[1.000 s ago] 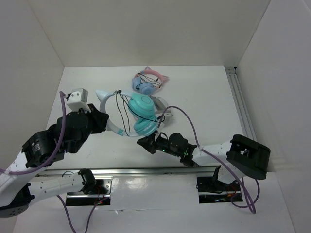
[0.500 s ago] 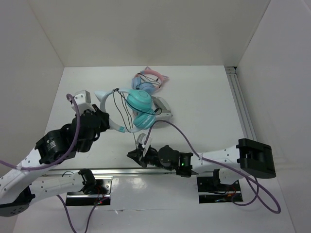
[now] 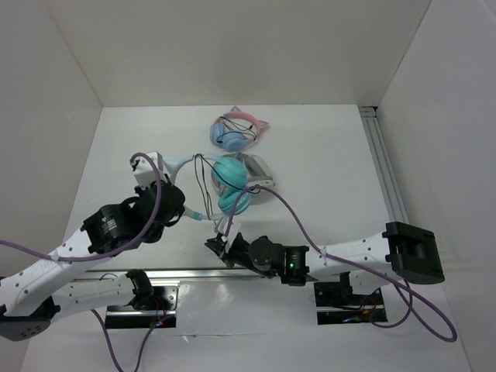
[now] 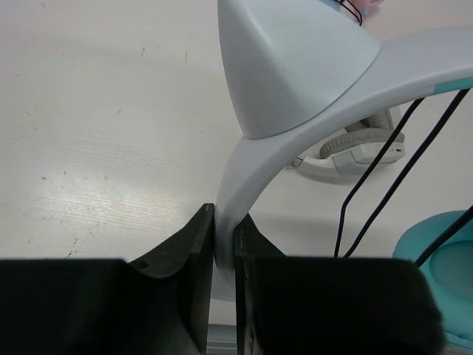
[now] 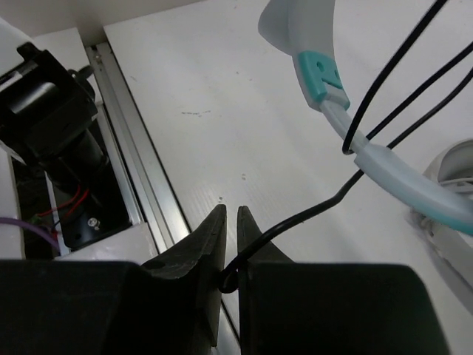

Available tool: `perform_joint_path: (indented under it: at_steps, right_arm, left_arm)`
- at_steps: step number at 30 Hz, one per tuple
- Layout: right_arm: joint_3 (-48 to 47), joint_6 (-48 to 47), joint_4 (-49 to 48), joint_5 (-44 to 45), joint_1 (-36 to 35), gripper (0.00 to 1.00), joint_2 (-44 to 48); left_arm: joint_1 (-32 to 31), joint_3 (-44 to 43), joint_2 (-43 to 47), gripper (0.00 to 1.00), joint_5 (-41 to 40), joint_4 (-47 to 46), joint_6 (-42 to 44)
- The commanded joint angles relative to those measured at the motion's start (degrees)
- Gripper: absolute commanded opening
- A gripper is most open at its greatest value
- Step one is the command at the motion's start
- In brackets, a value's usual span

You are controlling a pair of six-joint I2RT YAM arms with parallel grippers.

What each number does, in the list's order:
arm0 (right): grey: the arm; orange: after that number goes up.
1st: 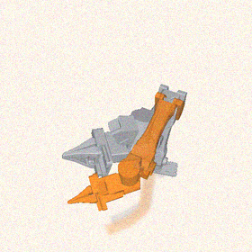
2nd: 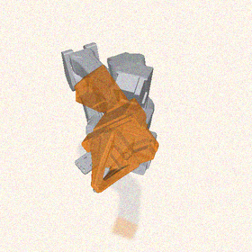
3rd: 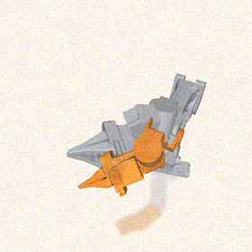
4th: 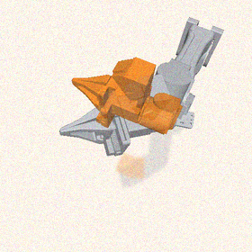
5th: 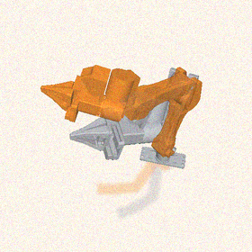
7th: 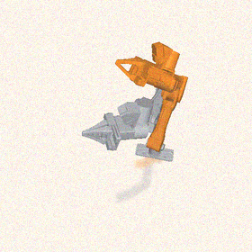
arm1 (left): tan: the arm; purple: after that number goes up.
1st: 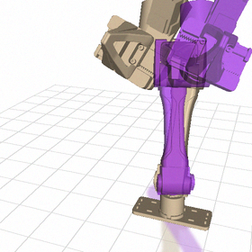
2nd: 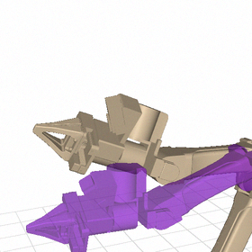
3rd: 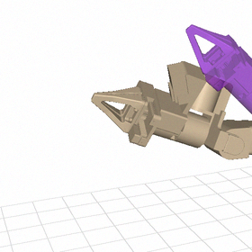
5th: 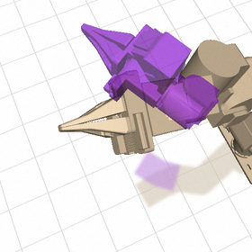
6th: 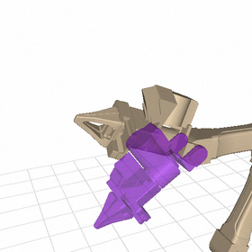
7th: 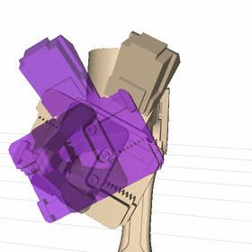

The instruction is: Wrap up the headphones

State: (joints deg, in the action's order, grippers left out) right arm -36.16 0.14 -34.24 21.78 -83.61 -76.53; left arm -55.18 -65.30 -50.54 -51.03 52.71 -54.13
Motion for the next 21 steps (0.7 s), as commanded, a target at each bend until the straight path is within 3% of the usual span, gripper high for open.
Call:
perform_joint_path:
  at_steps: [1,11,21]
  right_arm:
    - [-7.1,-2.9,6.3,1.5,-0.7,0.0,1.9]
    - [-18.9,-9.2,23.7,0.8,-0.7,0.0,1.8]
    - [-19.5,-12.9,25.1,6.1,-0.7,0.0,1.2]
  left_arm:
    - [-0.2,-0.1,0.1,0.0,0.9,-4.0,1.0]
    - [-0.2,6.0,-3.1,0.0,4.6,-3.4,1.3]
    - [-0.2,9.0,-3.1,0.0,13.0,-7.2,6.3]
